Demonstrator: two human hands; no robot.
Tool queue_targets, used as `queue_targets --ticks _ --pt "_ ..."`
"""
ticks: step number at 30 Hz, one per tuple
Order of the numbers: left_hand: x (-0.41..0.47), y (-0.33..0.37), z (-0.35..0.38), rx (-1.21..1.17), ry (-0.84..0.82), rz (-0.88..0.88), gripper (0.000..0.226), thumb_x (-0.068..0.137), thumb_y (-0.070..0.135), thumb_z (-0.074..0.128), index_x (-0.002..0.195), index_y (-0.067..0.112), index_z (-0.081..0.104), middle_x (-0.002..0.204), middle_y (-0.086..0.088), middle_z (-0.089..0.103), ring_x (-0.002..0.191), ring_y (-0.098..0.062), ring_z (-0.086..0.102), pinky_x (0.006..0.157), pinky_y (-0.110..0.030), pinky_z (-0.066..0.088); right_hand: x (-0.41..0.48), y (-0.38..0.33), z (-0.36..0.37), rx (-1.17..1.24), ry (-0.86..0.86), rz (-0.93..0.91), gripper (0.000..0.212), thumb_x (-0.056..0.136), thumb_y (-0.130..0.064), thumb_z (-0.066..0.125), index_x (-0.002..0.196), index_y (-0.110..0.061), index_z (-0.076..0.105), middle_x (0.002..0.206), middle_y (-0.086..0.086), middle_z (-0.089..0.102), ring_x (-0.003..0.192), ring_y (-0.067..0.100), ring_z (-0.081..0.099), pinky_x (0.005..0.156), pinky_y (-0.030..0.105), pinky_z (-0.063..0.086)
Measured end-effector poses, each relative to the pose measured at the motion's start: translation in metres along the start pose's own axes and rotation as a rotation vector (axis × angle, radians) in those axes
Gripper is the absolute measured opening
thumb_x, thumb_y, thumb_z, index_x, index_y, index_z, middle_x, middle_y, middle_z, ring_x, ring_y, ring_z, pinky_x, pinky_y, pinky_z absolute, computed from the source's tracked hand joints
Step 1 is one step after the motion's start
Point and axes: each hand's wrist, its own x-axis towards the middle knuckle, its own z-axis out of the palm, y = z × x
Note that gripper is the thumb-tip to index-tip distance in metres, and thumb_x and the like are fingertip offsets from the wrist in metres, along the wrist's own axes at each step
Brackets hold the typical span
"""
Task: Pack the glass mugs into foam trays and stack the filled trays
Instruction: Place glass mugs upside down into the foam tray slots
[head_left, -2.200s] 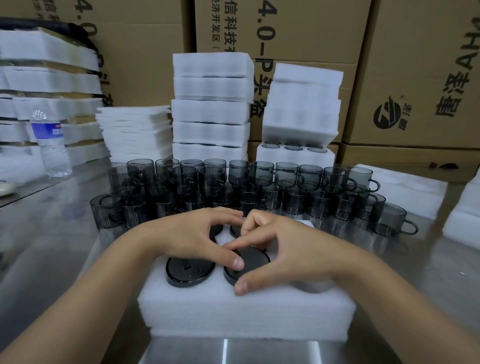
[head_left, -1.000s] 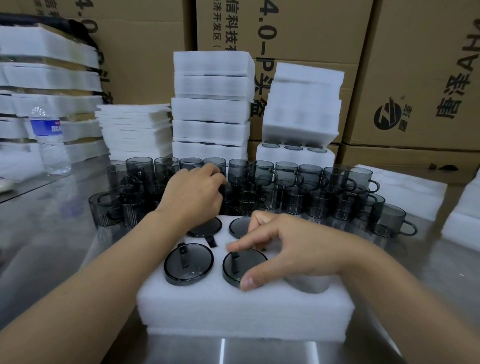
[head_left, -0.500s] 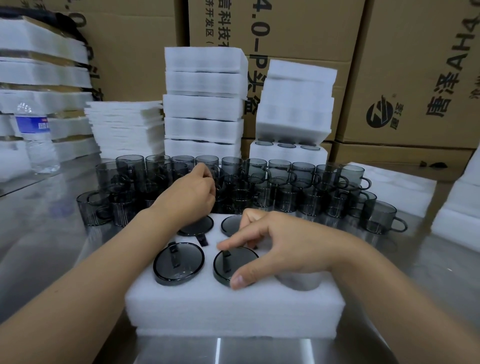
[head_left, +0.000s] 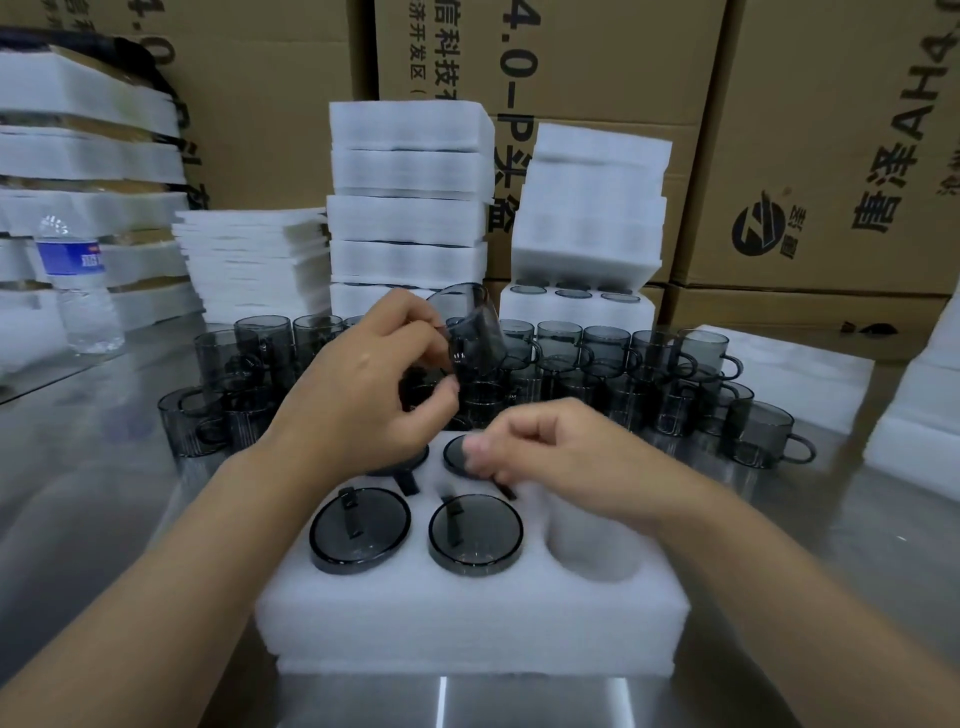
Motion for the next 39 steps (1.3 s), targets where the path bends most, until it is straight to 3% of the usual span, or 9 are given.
queue_targets --ticks 3,5,7,10,13,20,25,31,39 --pt "-0.009 0.005 -0.002 -0.102 0.072 -0.015 0.031 0.081 0.034 0.058 0.079 0.003 0.059 0.095 0.000 0.051 0.075 -0.014 0.054 0.066 -0.033 0.051 0.009 0.006 0.001 0.257 0.290 0.126 0.054 0.090 -0.050 0.051 0.045 -0.021 0.056 0.063 -0.002 0.066 0.057 0.010 0.057 0.063 0.025 0.046" --pt "-0.013 0.006 0.000 -0.120 0.076 -0.019 0.033 0.080 0.036 0.061 0.075 0.003 0.056 0.093 -0.002 0.053 0.074 -0.014 0.053 0.066 -0.032 0.050 0.012 0.009 0.001 0.401 0.397 0.171 0.055 0.093 -0.048 0.048 0.045 -0.021 0.051 0.062 0.000 0.064 0.055 0.013 0.055 0.060 0.028 0.046" --pt "-0.016 0.005 0.003 -0.112 0.051 -0.021 0.034 0.080 0.037 0.061 0.073 0.004 0.056 0.092 -0.001 0.053 0.075 -0.013 0.052 0.066 -0.032 0.049 0.014 0.011 0.001 0.456 0.438 0.169 0.045 0.092 -0.048 0.050 0.062 -0.015 0.056 0.071 0.002 0.063 0.056 0.015 0.060 0.060 0.031 0.050" --pt "-0.016 0.004 0.005 -0.116 -0.013 -0.026 0.034 0.079 0.039 0.060 0.073 0.006 0.055 0.091 -0.002 0.055 0.075 -0.016 0.055 0.065 -0.034 0.049 0.017 0.013 0.003 0.443 0.440 0.154 0.038 0.089 -0.050 0.054 0.089 -0.012 0.059 0.083 0.004 0.064 0.062 0.018 0.068 0.062 0.032 0.054" --pt "-0.014 0.003 0.005 -0.097 -0.057 0.010 0.037 0.079 0.040 0.060 0.074 0.004 0.057 0.092 -0.004 0.057 0.073 -0.021 0.057 0.062 -0.037 0.049 0.017 0.014 0.003 0.452 0.407 0.139 0.040 0.086 -0.050 0.059 0.100 -0.013 0.059 0.093 0.010 0.069 0.070 0.021 0.072 0.063 0.030 0.056" --pt "-0.017 0.002 0.004 -0.061 -0.129 -0.025 0.034 0.074 0.050 0.060 0.074 0.016 0.061 0.117 0.005 0.050 0.099 -0.017 0.052 0.073 -0.045 0.051 0.018 0.020 0.005 0.443 0.449 0.118 0.032 0.083 -0.038 0.068 0.104 -0.015 0.060 0.100 0.012 0.068 0.091 0.027 0.069 0.071 0.030 0.056" --pt "-0.018 -0.003 0.009 -0.072 -0.182 -0.065 0.028 0.074 0.051 0.059 0.075 0.023 0.059 0.140 0.010 0.036 0.114 -0.014 0.046 0.080 -0.047 0.050 0.019 0.023 0.004 0.500 0.465 0.100 0.030 0.083 -0.023 0.069 0.109 -0.020 0.055 0.098 0.003 0.063 0.085 0.016 0.066 0.071 0.028 0.055" --pt "-0.019 -0.009 0.015 -0.098 -0.214 -0.160 0.019 0.074 0.021 0.077 0.078 0.024 0.059 0.144 0.006 0.034 0.117 -0.015 0.043 0.086 -0.047 0.047 0.015 0.022 0.003 0.426 0.417 0.092 0.038 0.078 -0.018 0.071 0.110 -0.029 0.053 0.110 0.002 0.057 0.081 0.014 0.071 0.087 0.040 0.056" --pt "-0.018 -0.008 0.014 -0.154 -0.245 -0.216 0.028 0.076 0.016 0.076 0.076 0.031 0.052 0.143 0.007 0.036 0.116 -0.012 0.042 0.086 -0.036 0.045 0.011 0.016 0.004 0.360 0.403 0.084 0.043 0.079 -0.015 0.071 0.114 -0.030 0.051 0.113 0.000 0.056 0.088 0.019 0.071 0.088 0.037 0.055"
